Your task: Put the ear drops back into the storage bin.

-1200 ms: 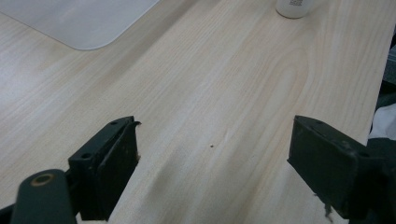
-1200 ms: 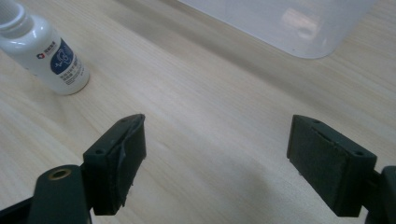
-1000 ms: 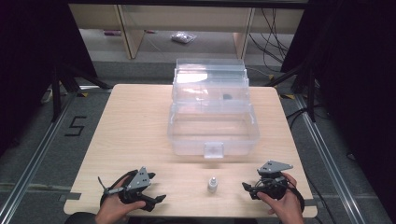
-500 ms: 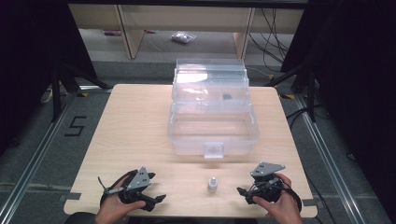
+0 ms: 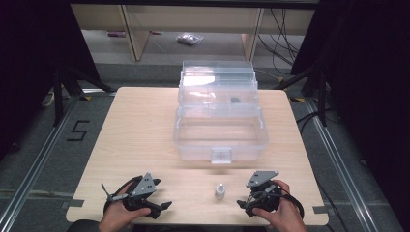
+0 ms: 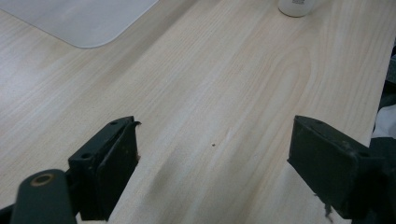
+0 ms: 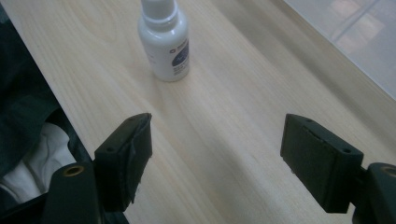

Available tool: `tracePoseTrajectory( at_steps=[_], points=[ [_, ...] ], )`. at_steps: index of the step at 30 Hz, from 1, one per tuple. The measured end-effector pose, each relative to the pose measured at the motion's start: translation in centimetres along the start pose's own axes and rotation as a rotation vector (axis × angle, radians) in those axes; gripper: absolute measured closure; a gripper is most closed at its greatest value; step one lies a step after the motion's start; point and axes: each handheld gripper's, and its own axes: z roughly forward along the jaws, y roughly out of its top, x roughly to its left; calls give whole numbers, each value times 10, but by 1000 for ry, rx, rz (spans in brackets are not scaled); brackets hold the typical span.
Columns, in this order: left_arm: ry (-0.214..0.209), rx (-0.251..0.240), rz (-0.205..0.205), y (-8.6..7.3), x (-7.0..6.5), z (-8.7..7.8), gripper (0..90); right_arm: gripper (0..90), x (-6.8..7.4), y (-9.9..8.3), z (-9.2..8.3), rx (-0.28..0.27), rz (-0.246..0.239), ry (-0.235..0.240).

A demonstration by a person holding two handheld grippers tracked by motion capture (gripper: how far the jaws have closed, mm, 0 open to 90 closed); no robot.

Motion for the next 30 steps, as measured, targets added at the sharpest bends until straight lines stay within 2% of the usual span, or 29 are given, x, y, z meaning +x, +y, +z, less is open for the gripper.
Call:
tracePoseTrajectory(
  at_steps=[6,7,8,9,12,13,18,19,24,30],
  points=[
    [0,-4,-6,0,0,0,151,274,4,11,2,49,-35,17],
    [1,-4,-7,0,0,0,151,281,5,15,4,54,-55,21],
    [1,-4,-7,0,0,0,151,281,5,15,4,54,-55,21],
    [2,-4,-8,0,0,0,151,282,6,19,5,63,-80,40],
    [7,-4,-6,0,0,0,151,282,8,22,6,75,-89,36],
    [6,-4,-6,0,0,0,151,287,9,26,8,84,-109,53],
    [5,-3,-8,0,0,0,151,295,12,32,10,103,-129,62],
    [5,-3,-7,0,0,0,151,300,13,36,13,102,-149,72],
    [7,-4,-6,0,0,0,151,310,15,40,16,139,-144,70],
    [6,-16,-20,0,-1,0,151,332,17,48,24,173,-172,83]
  ],
)
